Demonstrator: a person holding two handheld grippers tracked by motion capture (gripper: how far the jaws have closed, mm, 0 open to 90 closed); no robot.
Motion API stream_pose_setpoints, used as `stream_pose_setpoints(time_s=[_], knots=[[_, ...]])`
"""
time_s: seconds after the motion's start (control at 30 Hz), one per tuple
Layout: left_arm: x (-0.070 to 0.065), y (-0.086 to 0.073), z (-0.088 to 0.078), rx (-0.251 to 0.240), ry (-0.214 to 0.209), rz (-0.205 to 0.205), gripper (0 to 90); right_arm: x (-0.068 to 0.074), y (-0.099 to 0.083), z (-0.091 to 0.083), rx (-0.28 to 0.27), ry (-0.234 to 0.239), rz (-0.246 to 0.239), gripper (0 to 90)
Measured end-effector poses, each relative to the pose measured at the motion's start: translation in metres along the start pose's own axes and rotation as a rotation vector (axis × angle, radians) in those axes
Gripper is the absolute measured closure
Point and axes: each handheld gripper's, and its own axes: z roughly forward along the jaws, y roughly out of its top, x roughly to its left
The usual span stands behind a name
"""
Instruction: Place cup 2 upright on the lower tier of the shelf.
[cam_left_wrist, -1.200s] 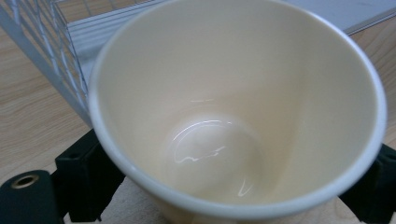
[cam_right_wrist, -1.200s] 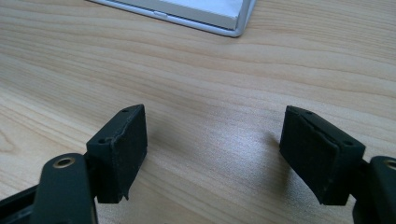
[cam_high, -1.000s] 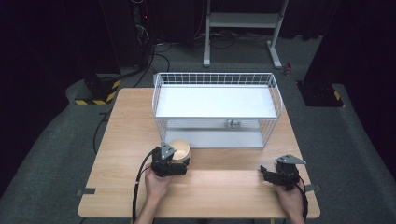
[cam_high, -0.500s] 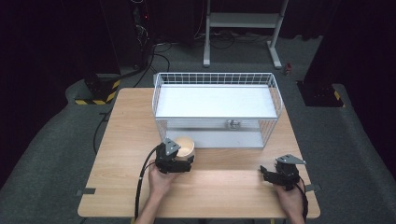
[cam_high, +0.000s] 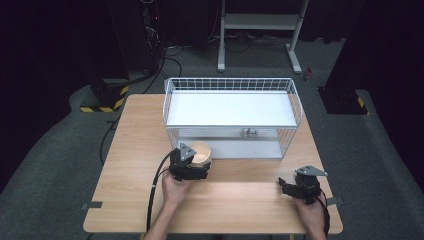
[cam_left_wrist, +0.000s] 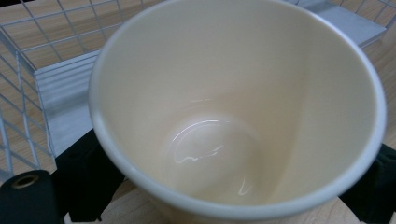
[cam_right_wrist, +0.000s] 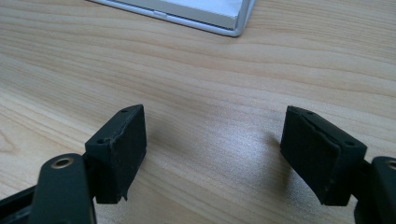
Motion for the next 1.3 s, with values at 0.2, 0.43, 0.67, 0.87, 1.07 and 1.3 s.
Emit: stream_pose_setpoints(time_s=[0.2,0.43,0.67,0.87,1.07,1.3], knots=[[0.001,0.007,0.005,0.003,-0.004,0.004,8.9,0.000,0.000,0.000,0.000,0.000,0.000,22.4],[0.002,0.015,0.011,0.012,0.006,0.013,8.9,0.000,0.000,0.000,0.000,0.000,0.001,22.4],[0.002,0.020,0.020,0.018,0.006,0.002,8.9,0.000,0.000,0.000,0.000,-0.002,0.000,22.3],[0.005,0.019,0.031,0.031,0.017,-0.013,8.9,0.000,0.000,0.000,0.001,-0.001,0.000,22.2],[0.006,0.019,0.039,0.042,0.035,-0.017,8.9,0.000,0.000,0.000,0.001,-0.002,0.000,22.1],[0.005,0.023,0.043,0.046,0.043,-0.002,8.9,0.000,0.000,0.000,0.001,-0.002,-0.001,22.0]])
